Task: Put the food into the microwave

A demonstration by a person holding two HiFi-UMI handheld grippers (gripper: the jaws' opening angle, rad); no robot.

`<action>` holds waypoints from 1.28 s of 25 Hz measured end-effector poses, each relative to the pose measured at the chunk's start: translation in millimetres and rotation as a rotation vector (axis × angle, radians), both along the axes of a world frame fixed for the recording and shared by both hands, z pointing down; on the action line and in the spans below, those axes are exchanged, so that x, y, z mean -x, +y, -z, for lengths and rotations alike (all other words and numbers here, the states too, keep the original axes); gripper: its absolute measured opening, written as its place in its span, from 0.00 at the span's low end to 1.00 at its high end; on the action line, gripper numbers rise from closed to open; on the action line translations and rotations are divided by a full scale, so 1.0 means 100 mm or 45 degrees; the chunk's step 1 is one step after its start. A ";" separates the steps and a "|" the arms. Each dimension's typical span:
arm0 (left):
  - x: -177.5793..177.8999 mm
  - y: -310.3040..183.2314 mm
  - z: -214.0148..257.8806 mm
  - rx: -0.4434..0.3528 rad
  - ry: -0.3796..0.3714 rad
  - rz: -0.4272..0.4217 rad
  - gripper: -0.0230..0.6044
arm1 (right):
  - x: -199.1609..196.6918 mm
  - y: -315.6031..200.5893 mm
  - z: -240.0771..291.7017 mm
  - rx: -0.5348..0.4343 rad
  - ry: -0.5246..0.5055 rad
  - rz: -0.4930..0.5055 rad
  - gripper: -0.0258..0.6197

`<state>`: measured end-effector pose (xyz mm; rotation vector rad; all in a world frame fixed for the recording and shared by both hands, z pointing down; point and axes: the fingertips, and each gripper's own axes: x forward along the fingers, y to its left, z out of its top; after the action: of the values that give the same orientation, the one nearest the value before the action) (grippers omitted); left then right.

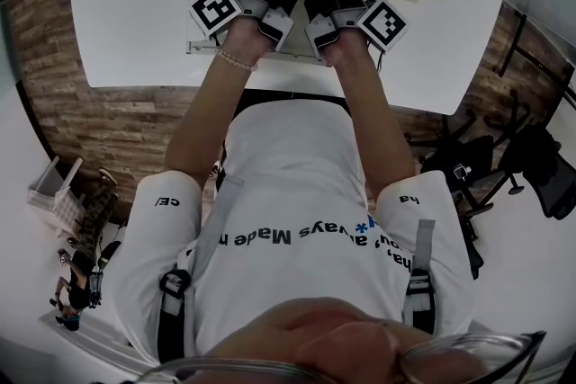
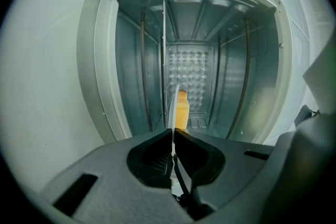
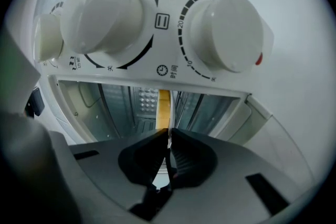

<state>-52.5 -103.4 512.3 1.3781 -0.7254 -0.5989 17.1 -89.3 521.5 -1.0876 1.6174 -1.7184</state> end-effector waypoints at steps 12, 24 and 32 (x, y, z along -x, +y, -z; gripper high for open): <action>0.11 0.05 0.05 -0.021 -0.042 -0.002 0.12 | -0.11 0.07 0.00 0.026 0.028 0.006 0.08; 0.20 0.41 0.56 -0.219 -0.336 -0.111 0.09 | -0.28 0.32 0.53 -0.214 0.388 0.199 0.08; 0.27 0.56 1.12 -0.448 -0.476 -0.152 0.06 | -0.29 0.53 1.17 -0.498 0.735 0.336 0.08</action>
<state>-79.3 -47.4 400.2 1.8773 -0.8532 -0.3874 45.6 -36.3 404.1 -1.2793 2.4224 -1.1980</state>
